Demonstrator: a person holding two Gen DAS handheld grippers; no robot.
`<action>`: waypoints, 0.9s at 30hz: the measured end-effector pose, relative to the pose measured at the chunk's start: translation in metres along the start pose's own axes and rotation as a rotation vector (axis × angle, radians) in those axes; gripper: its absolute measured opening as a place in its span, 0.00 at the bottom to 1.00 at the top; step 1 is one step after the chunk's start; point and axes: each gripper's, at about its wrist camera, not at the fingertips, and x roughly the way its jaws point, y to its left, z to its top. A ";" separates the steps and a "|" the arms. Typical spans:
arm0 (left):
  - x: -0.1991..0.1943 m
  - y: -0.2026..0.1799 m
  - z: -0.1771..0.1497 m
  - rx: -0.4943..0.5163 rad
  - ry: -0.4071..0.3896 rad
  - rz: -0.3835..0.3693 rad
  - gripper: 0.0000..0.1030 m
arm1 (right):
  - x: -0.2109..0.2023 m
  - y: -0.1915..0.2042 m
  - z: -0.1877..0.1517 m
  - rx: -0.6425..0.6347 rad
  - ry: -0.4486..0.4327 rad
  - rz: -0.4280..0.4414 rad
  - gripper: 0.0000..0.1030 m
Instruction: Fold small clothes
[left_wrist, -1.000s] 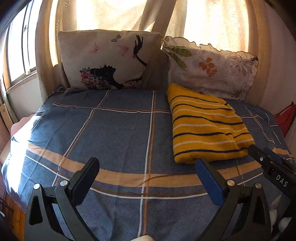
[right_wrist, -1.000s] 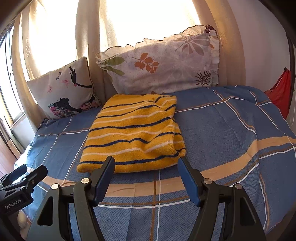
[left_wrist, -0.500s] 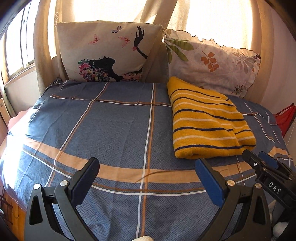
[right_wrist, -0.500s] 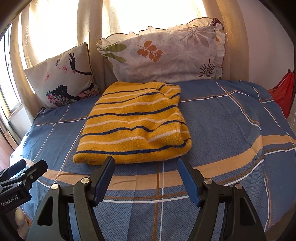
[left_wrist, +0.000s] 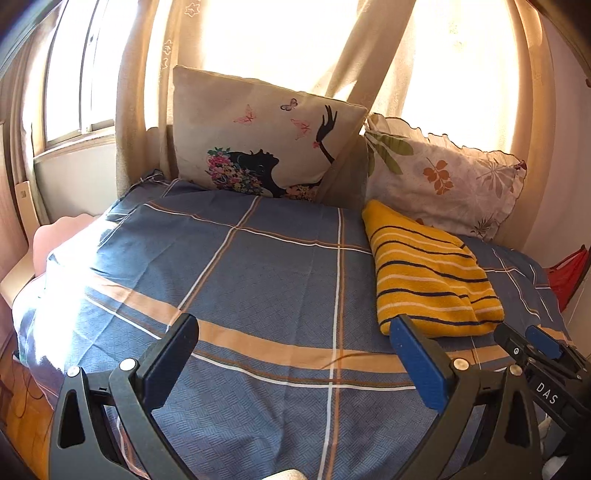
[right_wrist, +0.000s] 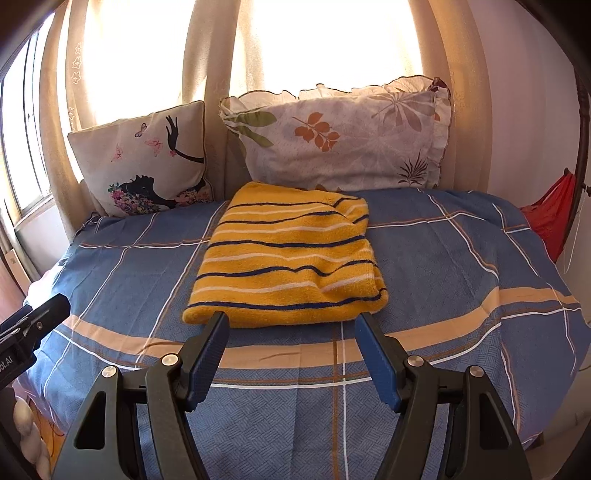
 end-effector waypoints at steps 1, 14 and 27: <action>-0.001 0.005 0.000 -0.004 -0.002 0.011 1.00 | -0.001 0.003 0.000 -0.002 -0.002 0.001 0.73; 0.001 0.048 0.005 -0.077 0.031 0.079 1.00 | 0.008 0.034 0.011 -0.008 0.029 0.019 0.73; -0.001 -0.005 -0.007 0.035 0.060 0.088 1.00 | -0.004 -0.021 -0.010 0.105 0.009 0.022 0.74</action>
